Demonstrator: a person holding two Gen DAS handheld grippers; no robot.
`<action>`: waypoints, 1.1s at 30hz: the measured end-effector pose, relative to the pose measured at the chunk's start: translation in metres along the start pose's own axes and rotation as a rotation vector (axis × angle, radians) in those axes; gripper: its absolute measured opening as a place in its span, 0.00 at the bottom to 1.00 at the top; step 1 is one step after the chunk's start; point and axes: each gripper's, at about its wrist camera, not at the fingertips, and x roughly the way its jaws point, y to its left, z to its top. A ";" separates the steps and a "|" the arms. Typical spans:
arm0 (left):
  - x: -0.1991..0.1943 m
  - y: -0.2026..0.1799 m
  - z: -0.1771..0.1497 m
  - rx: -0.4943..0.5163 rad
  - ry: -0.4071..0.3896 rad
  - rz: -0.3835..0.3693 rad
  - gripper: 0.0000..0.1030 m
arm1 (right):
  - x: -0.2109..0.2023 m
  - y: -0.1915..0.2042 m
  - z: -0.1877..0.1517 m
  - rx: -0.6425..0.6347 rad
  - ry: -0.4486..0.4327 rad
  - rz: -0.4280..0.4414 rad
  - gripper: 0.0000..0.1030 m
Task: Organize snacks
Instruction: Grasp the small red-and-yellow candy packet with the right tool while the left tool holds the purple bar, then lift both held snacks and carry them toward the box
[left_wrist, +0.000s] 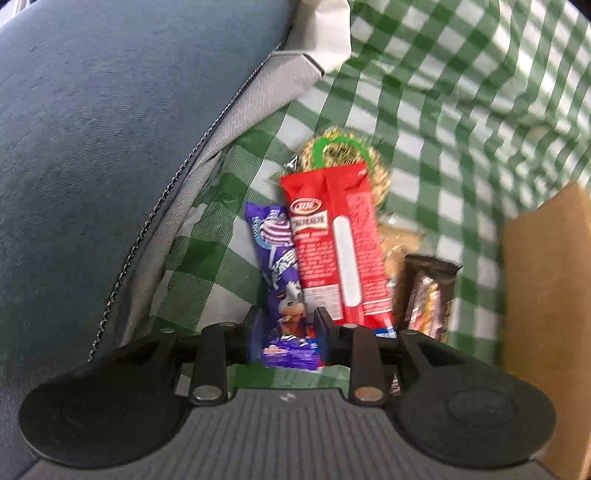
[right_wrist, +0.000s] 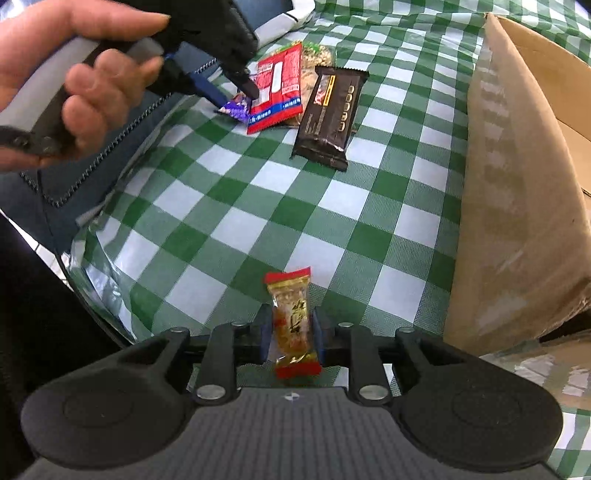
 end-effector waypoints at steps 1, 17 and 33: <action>0.001 -0.001 -0.001 0.010 -0.001 0.005 0.33 | 0.000 0.000 0.000 -0.006 -0.001 -0.002 0.24; -0.045 0.029 -0.039 -0.052 0.074 -0.169 0.11 | -0.014 -0.011 0.005 0.054 -0.090 -0.020 0.17; -0.038 -0.011 -0.075 0.144 0.152 -0.085 0.33 | -0.008 -0.017 0.003 0.124 -0.036 0.007 0.20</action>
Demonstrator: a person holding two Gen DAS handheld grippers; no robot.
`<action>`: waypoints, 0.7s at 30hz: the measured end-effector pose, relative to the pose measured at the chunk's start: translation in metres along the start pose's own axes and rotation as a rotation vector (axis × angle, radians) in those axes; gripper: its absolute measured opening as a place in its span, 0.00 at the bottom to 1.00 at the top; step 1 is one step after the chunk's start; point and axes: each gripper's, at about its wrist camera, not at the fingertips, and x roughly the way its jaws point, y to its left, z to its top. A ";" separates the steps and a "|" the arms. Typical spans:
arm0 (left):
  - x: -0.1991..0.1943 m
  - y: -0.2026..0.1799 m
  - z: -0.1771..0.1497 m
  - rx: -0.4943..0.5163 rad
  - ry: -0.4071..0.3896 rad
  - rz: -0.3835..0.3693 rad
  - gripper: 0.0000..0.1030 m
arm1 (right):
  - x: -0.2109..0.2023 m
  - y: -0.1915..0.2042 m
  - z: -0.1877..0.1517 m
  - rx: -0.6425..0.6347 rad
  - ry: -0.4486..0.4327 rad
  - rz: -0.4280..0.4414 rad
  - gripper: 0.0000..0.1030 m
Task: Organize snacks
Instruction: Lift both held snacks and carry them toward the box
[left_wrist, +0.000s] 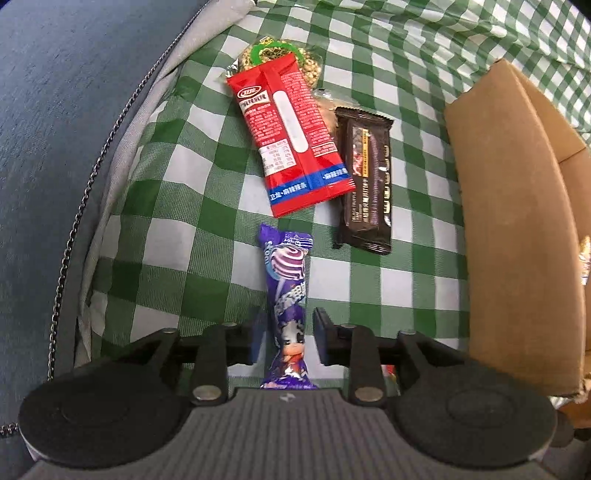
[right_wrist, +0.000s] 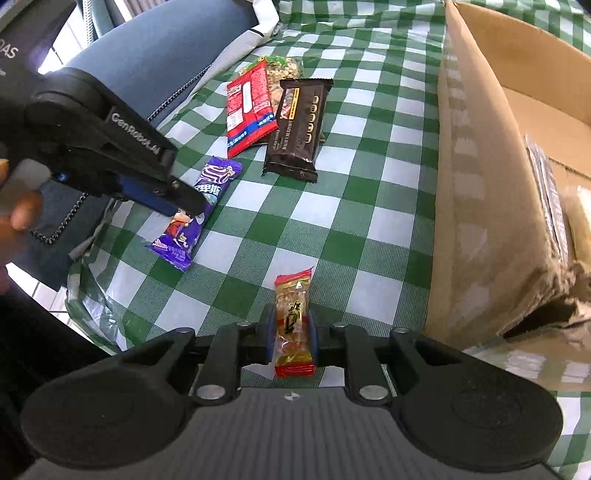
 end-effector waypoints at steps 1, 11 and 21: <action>0.003 -0.001 0.002 0.001 0.001 0.003 0.34 | 0.000 0.000 -0.001 -0.007 0.006 -0.001 0.22; 0.015 -0.007 0.006 0.036 0.003 0.051 0.33 | 0.001 0.004 -0.005 -0.065 0.021 -0.027 0.25; 0.020 -0.013 0.005 0.076 0.003 0.085 0.24 | -0.003 0.012 -0.006 -0.120 -0.010 -0.026 0.18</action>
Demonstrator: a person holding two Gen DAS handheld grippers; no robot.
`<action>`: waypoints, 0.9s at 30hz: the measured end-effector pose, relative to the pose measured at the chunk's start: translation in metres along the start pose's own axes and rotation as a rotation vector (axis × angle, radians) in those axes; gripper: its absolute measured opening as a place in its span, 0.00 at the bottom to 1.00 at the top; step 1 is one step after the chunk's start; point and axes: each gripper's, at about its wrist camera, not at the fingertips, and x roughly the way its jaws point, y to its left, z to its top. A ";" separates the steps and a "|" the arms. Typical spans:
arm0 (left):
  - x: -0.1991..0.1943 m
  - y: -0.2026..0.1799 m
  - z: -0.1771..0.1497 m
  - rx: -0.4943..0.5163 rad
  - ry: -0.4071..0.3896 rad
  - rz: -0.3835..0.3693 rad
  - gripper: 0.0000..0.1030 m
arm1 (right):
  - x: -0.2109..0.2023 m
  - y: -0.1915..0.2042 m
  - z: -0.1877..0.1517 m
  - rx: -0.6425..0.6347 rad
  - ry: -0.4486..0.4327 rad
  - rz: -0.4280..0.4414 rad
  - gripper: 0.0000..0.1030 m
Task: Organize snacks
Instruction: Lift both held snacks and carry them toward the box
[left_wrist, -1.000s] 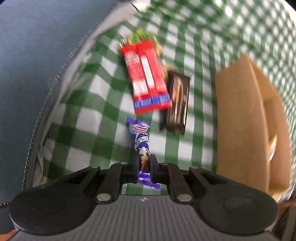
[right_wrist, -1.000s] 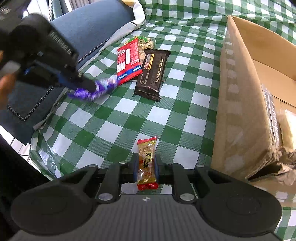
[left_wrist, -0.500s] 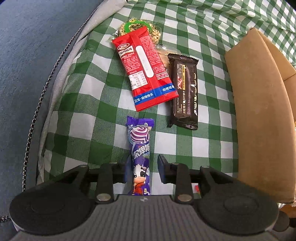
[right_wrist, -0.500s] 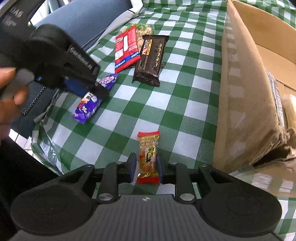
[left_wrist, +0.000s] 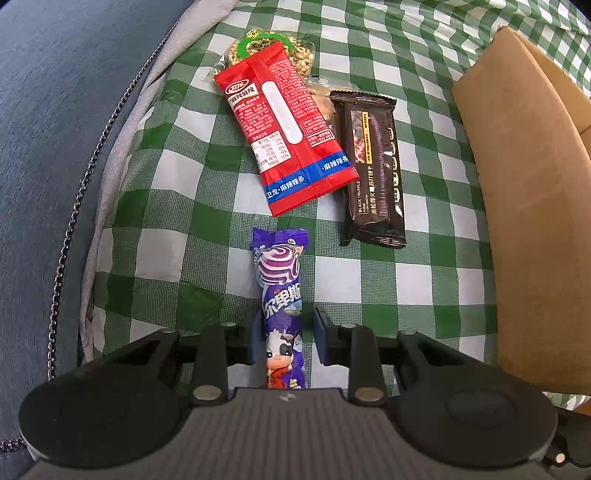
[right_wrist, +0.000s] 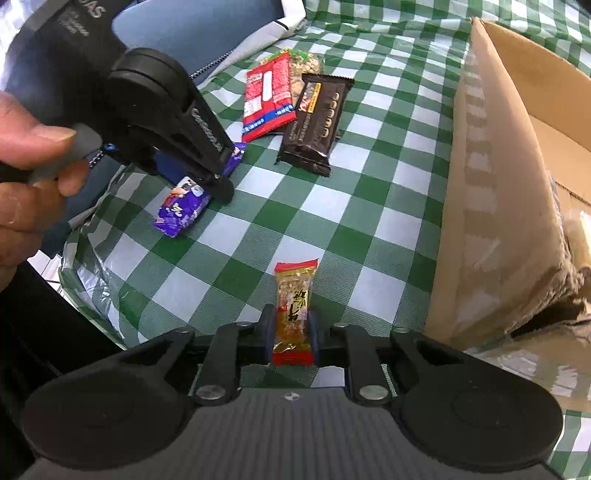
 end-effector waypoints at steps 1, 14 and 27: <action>0.000 -0.001 0.000 0.006 0.002 0.006 0.20 | -0.001 0.000 0.000 0.001 -0.005 0.000 0.18; -0.031 -0.001 0.003 0.035 -0.159 0.021 0.15 | -0.037 -0.006 0.011 0.044 -0.201 0.016 0.18; -0.061 -0.012 0.009 0.026 -0.318 -0.039 0.15 | -0.093 -0.024 0.025 0.080 -0.478 0.000 0.18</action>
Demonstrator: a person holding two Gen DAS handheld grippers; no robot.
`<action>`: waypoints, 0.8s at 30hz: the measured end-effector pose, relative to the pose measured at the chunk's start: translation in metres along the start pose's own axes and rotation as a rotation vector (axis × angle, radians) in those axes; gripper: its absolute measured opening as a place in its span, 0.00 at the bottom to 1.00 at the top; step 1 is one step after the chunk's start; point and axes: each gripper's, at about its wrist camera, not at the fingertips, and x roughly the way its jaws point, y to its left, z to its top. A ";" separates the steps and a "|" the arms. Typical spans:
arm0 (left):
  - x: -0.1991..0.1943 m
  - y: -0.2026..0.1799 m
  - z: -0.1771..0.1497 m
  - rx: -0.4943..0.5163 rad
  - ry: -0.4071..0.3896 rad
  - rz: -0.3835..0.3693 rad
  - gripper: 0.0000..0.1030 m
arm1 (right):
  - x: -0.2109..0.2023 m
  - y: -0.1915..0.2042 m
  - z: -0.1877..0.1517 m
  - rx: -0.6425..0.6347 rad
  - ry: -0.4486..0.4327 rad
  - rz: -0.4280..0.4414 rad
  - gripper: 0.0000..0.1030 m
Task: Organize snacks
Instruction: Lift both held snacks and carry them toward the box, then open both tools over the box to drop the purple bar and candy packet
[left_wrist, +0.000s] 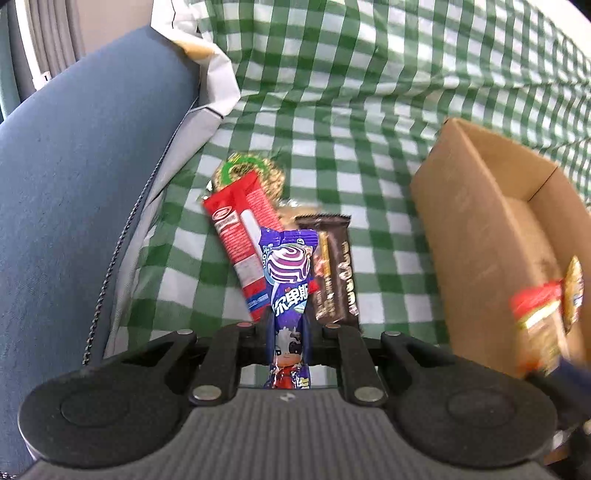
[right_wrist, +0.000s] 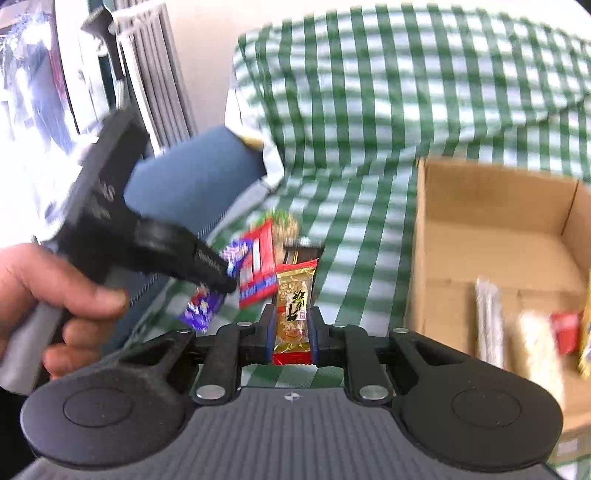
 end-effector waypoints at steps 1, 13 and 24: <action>-0.001 -0.002 0.001 -0.005 -0.009 -0.007 0.15 | -0.007 -0.004 0.009 0.006 -0.026 0.003 0.18; -0.039 -0.026 0.008 0.025 -0.220 -0.112 0.15 | -0.059 -0.125 0.058 0.068 -0.214 -0.237 0.18; -0.066 -0.081 -0.001 0.147 -0.401 -0.228 0.15 | -0.066 -0.189 0.024 0.263 -0.208 -0.355 0.16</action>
